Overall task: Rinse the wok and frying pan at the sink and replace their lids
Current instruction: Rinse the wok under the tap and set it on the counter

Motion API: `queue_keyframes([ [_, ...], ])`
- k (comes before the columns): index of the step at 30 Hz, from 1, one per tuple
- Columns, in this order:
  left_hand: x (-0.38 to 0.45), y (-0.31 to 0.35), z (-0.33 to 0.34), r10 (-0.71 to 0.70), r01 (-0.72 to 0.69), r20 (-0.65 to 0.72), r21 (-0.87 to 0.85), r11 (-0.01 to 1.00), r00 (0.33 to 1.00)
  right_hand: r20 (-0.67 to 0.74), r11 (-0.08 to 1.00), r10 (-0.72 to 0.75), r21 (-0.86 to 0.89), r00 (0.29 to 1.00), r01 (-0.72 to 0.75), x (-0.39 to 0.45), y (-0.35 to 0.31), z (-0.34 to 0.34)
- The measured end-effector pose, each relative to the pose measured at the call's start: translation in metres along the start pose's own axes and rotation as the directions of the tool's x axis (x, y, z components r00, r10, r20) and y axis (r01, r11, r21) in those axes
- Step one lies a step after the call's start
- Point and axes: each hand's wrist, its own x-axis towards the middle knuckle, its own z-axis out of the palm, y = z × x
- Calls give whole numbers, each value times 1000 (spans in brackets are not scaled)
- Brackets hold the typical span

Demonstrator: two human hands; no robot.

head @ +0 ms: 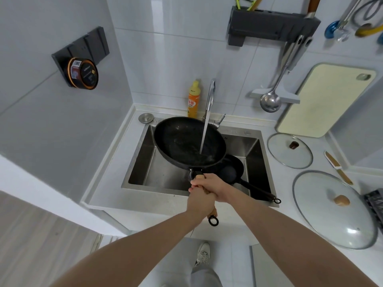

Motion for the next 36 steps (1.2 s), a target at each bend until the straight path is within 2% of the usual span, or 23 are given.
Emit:
queue_keyframes([
  [3,5,8,-5,-95,96,-30,45,994,995,-2,999,30,36,1000,-30,-1,-6,4],
  [6,9,4,-16,-200,213,117,-121,969,973,-72,996,62,-56,995,-66,-1,-9,11],
  [11,12,-10,-24,-161,267,317,-327,906,935,-217,981,85,-152,972,-119,4,-6,14],
  [14,10,-10,-20,-141,291,372,-385,876,918,-243,986,153,-28,958,-165,0,-3,9],
  [17,7,-7,-16,-173,347,387,-441,828,906,-179,961,239,182,954,-207,-5,-1,2],
  [19,9,-6,-15,-166,373,422,-476,796,891,-169,956,250,202,953,-215,-6,-5,0],
  [23,11,-3,-13,-148,428,493,-523,737,857,-282,968,238,142,929,-205,-17,-19,2],
  [26,8,1,-10,-107,465,569,-534,706,815,-394,979,191,5,899,-206,-25,-25,1],
  [30,2,7,-7,-50,461,657,-470,753,752,-521,965,114,-146,846,-220,-36,-31,-1],
  [36,-2,30,-9,-8,420,732,-382,823,681,-653,959,22,-199,757,-200,-61,-46,-10],
])
